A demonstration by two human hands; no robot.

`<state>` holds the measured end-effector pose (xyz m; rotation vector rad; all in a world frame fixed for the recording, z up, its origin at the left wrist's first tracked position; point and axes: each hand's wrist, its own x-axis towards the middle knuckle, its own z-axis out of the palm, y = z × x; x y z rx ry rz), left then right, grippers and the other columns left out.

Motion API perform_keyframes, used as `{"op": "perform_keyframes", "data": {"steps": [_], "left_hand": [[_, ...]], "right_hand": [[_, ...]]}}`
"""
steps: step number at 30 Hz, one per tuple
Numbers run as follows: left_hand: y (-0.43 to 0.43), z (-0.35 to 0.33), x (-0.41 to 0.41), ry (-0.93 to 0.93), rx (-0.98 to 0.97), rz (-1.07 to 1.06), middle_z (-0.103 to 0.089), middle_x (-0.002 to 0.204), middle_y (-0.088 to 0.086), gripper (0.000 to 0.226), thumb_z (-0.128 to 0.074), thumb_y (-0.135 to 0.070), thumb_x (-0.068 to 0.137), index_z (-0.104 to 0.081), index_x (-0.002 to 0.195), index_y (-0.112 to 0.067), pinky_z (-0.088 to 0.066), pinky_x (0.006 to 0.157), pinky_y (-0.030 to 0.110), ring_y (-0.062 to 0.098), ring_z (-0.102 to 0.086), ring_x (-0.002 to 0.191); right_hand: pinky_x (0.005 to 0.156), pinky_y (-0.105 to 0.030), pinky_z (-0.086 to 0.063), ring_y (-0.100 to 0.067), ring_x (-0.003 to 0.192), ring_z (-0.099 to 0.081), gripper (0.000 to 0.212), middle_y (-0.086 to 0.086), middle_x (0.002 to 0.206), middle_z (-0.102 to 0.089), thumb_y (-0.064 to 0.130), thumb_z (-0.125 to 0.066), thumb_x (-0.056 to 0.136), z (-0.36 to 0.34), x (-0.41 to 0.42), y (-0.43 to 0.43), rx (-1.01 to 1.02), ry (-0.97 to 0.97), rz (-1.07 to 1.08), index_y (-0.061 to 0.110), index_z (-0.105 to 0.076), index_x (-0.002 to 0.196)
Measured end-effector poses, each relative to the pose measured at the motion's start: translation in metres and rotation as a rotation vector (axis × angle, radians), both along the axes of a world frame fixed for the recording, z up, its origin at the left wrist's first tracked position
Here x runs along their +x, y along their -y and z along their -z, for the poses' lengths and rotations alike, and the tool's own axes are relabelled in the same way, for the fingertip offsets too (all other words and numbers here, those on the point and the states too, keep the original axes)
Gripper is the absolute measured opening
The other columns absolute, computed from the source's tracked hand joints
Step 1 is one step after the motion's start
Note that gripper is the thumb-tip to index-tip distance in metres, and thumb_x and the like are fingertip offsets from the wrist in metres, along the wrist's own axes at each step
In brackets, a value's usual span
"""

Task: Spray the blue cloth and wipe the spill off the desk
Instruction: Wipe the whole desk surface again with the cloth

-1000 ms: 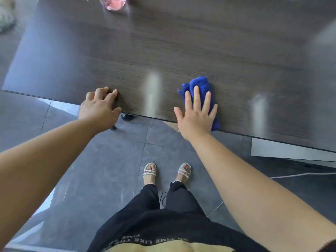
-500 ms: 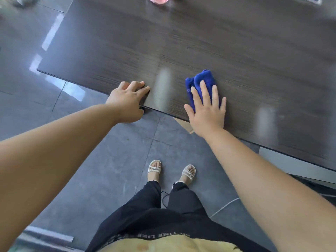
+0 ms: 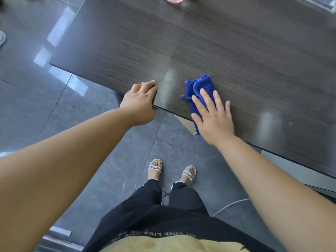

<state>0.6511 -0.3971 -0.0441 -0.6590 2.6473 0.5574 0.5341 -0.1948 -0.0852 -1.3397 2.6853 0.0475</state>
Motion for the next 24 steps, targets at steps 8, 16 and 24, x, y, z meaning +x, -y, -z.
{"op": "perform_keyframes", "data": {"steps": [8, 16, 24], "left_hand": [[-0.001, -0.007, -0.007, -0.050, 0.097, -0.104, -0.021, 0.153, 0.002, 0.065, -0.046, -0.011, 0.085, -0.025, 0.146, -0.016, -0.019, 0.113, 0.035, 0.029, -0.017, 0.139], [-0.014, -0.009, 0.000, -0.150, 0.087, -0.198, -0.024, 0.151, 0.001, 0.061, -0.043, -0.010, 0.086, -0.029, 0.144, -0.022, -0.018, 0.115, 0.041, 0.024, -0.008, 0.142], [-0.014, -0.003, 0.017, -0.149, 0.094, -0.270, -0.026, 0.150, 0.003, 0.061, -0.047, -0.010, 0.087, -0.028, 0.144, -0.015, -0.022, 0.112, 0.036, 0.023, -0.014, 0.141]], "right_hand": [[0.112, -0.056, -0.009, -0.034, 0.144, -0.008, 0.069, 0.001, 0.158, -0.013, 0.058, -0.013, 0.089, -0.011, 0.065, 0.052, 0.056, 0.132, -0.009, 0.025, -0.021, 0.149], [0.116, -0.039, 0.003, -0.026, 0.145, 0.005, 0.071, -0.011, 0.158, 0.002, 0.035, -0.047, 0.096, -0.025, 0.005, 0.037, -0.047, 0.265, -0.126, 0.006, -0.009, 0.149], [0.116, -0.035, -0.001, -0.024, 0.145, -0.004, 0.072, -0.013, 0.157, -0.001, 0.035, -0.042, 0.097, 0.014, 0.047, 0.094, -0.068, -0.156, -0.210, -0.001, -0.006, 0.148]]}}
